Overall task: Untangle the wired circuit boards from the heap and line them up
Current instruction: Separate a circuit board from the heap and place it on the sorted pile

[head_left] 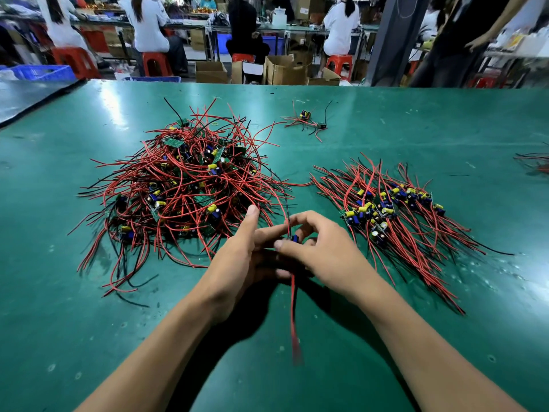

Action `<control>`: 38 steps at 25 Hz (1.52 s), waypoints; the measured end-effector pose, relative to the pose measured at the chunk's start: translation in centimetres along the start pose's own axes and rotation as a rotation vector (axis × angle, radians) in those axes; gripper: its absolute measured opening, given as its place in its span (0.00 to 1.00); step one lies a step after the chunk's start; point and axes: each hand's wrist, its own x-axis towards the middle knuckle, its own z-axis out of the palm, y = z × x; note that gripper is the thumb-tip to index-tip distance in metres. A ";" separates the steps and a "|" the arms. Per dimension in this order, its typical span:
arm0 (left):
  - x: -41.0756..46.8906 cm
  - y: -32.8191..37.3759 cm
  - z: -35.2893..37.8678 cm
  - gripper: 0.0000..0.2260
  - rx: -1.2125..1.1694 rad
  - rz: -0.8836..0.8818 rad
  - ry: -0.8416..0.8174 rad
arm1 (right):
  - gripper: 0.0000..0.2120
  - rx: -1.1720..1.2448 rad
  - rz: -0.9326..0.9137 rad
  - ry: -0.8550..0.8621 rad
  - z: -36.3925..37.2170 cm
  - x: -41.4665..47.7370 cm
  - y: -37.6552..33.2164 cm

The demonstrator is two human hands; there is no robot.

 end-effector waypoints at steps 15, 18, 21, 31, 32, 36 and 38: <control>-0.4 -0.3 -0.1 0.10 0.048 0.187 0.169 | 0.14 -0.509 -0.259 0.269 0.5 1.0 2.5; -0.5 -0.1 -0.6 0.04 0.080 0.299 0.342 | 0.15 -0.533 -0.161 0.263 -0.4 1.5 3.3; -0.5 0.1 -1.2 0.07 0.062 0.372 0.491 | 0.16 -0.521 -0.116 0.272 -1.1 1.7 3.4; -0.1 0.7 -2.0 0.29 0.066 0.317 0.499 | 0.12 -0.544 -0.165 0.221 -0.4 0.9 2.5; -0.2 0.7 -2.0 0.27 0.084 0.308 0.496 | 0.12 -0.561 -0.154 0.225 -0.5 1.0 2.6; -0.4 0.7 -1.9 0.13 0.155 0.265 0.513 | 0.15 -0.619 -0.073 0.270 -1.0 1.2 2.7; -0.4 0.7 -1.9 0.08 0.230 0.264 0.531 | 0.16 -0.619 -0.067 0.276 -1.0 1.1 2.6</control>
